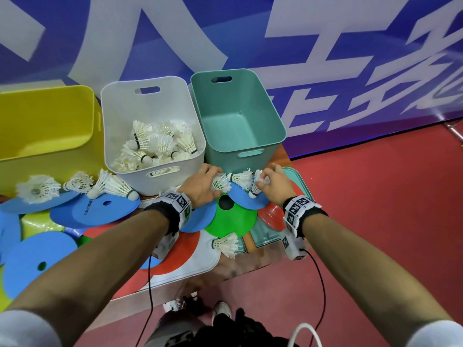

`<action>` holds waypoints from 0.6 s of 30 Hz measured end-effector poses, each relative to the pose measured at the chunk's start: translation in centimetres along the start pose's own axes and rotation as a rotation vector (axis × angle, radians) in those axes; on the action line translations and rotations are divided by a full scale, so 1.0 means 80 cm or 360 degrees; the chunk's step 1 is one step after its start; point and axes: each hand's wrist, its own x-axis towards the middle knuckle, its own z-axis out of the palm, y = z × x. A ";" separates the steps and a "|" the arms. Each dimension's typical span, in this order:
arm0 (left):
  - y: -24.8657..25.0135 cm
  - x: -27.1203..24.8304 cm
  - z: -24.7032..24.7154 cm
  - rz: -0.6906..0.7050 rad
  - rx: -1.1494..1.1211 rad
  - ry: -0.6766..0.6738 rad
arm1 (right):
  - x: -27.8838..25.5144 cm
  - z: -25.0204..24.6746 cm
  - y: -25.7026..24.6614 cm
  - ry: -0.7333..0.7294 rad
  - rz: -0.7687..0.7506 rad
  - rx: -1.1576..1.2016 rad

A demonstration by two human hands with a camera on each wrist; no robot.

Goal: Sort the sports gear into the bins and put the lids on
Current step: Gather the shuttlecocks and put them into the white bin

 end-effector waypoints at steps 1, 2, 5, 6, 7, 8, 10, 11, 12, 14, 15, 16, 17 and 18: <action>0.000 0.000 0.000 -0.0005 0.0004 -0.0002 | 0.000 0.001 -0.001 -0.0017 -0.0006 0.0023; 0.001 0.000 0.000 -0.0012 0.0003 -0.0002 | 0.000 0.002 -0.002 -0.0027 -0.0007 0.0040; 0.001 0.001 0.000 -0.0037 -0.0008 0.0007 | -0.002 0.003 -0.005 0.0010 0.0021 0.0089; 0.001 0.001 0.000 -0.0047 -0.0006 0.0004 | -0.002 0.003 -0.006 0.0024 0.0032 0.0118; 0.001 0.001 0.000 -0.0057 -0.0001 -0.0004 | -0.003 0.003 -0.007 0.0035 0.0037 0.0146; 0.001 0.001 -0.001 -0.0067 0.0009 -0.0011 | -0.003 0.002 -0.007 0.0039 0.0037 0.0161; 0.002 0.001 -0.002 -0.0093 0.0032 -0.0022 | -0.005 0.000 -0.009 0.0024 0.0039 0.0131; 0.002 0.001 -0.002 -0.0107 0.0043 -0.0024 | -0.007 -0.001 -0.010 0.0015 0.0047 0.0096; 0.002 0.002 -0.003 -0.0119 0.0055 -0.0026 | -0.008 -0.003 -0.011 0.0013 0.0048 0.0057; 0.001 0.001 -0.004 -0.0140 0.0082 -0.0040 | -0.013 -0.007 -0.013 0.0014 0.0032 -0.0009; 0.001 0.000 -0.004 -0.0152 0.0095 -0.0047 | -0.015 -0.008 -0.014 0.0012 0.0015 -0.0033; 0.001 -0.001 -0.005 -0.0165 0.0103 -0.0048 | -0.017 -0.010 -0.015 0.0006 -0.0004 -0.0053; 0.001 -0.003 -0.005 -0.0176 0.0105 -0.0047 | -0.019 -0.012 -0.016 0.0006 -0.0023 -0.0060; 0.000 -0.006 -0.005 -0.0185 0.0108 -0.0045 | -0.022 -0.013 -0.018 0.0009 -0.0041 -0.0058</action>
